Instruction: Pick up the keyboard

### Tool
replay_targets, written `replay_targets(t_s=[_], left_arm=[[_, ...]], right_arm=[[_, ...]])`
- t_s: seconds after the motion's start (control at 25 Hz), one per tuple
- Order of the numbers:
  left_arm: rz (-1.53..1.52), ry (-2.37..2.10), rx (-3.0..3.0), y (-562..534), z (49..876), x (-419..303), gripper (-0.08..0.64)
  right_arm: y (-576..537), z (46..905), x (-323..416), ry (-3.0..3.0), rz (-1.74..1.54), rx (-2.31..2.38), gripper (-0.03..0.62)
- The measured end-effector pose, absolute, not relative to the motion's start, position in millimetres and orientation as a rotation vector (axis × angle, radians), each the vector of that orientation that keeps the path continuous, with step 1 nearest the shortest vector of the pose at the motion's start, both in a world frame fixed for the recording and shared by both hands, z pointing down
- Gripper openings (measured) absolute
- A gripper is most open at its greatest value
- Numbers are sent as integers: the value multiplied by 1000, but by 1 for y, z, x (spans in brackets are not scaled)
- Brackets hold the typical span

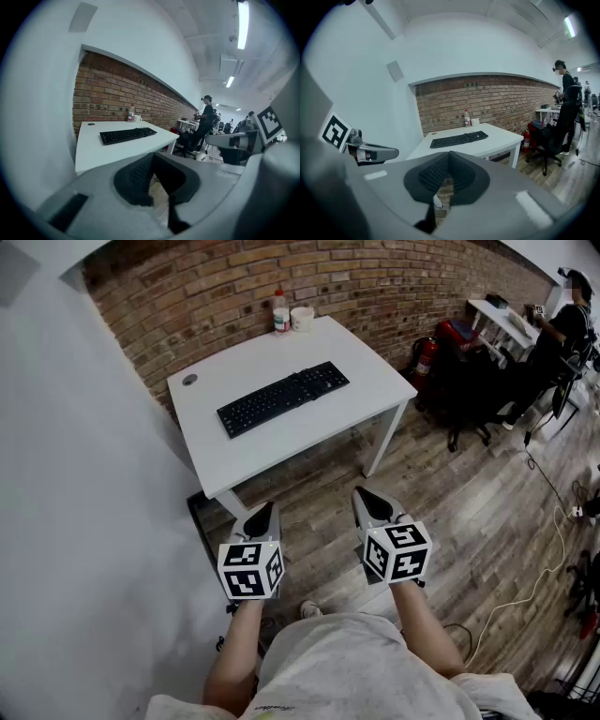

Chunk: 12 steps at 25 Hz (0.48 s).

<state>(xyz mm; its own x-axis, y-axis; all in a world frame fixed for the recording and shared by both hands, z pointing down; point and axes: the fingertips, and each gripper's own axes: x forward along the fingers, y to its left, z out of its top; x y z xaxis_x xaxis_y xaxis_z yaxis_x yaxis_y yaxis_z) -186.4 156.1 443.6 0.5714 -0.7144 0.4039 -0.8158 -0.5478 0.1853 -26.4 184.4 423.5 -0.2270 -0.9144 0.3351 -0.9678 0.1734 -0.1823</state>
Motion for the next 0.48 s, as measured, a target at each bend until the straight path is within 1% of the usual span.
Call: replay_targets(t_s=[0.48], left_arm=[[400, -1211, 2465, 144, 444, -186, -6]], right_arm=[[179, 424, -27, -2280, 555, 1890, 11]])
